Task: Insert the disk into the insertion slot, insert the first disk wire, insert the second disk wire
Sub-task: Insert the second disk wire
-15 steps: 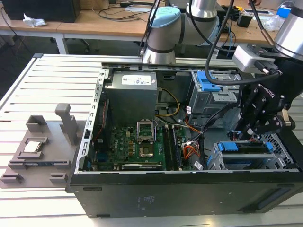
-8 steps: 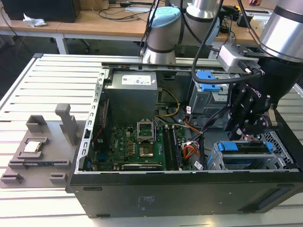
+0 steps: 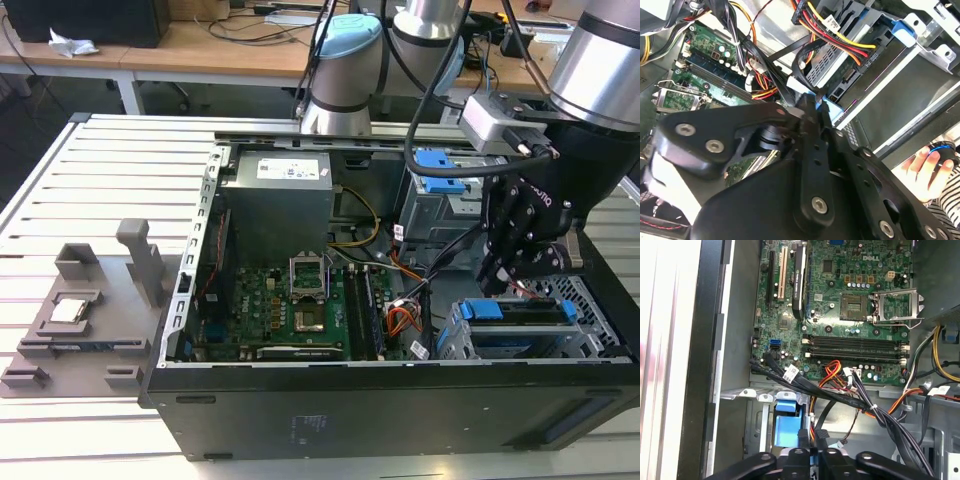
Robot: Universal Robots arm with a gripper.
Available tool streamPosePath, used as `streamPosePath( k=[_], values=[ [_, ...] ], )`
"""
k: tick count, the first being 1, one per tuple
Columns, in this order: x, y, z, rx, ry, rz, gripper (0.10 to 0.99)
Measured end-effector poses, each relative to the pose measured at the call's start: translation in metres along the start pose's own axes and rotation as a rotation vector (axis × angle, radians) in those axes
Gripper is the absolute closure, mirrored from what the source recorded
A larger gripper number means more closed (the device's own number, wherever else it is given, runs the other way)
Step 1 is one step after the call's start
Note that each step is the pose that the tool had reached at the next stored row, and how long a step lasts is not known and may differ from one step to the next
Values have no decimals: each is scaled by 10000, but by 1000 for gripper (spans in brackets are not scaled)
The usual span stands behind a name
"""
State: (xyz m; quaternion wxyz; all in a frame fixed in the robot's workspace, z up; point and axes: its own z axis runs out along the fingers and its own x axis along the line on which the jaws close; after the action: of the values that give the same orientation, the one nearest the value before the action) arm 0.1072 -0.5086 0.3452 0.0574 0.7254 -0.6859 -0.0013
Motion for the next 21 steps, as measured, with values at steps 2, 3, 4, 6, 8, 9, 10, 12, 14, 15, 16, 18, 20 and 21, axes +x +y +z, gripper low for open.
streamPosePath(
  k=[2, 3, 4, 6, 8, 9, 10, 12, 14, 15, 16, 18, 20, 21],
  values=[
    [0, 0, 0, 1, 1, -3, 945],
    [0, 0, 0, 1, 1, -4, 945],
    [0, 0, 0, 1, 1, -5, 945],
    [0, 0, 0, 1, 2, -6, 945],
    [4, -37, -3, 0, -16, -8, 945],
    [5, -71, -6, -4, -26, -11, 945],
    [7, -92, -7, -4, -48, -13, 945],
    [9, -109, -8, 11, -336, -25, 945],
    [32, -111, -7, 27, -605, -44, 945],
    [64, -110, -4, 34, -722, -53, 945],
    [111, -108, -1, 38, -794, -60, 945],
    [158, -108, 3, 40, -841, -64, 945],
    [206, -110, 7, 48, -973, -74, 945],
    [222, -111, 8, 52, -1041, -78, 945]
  ],
)
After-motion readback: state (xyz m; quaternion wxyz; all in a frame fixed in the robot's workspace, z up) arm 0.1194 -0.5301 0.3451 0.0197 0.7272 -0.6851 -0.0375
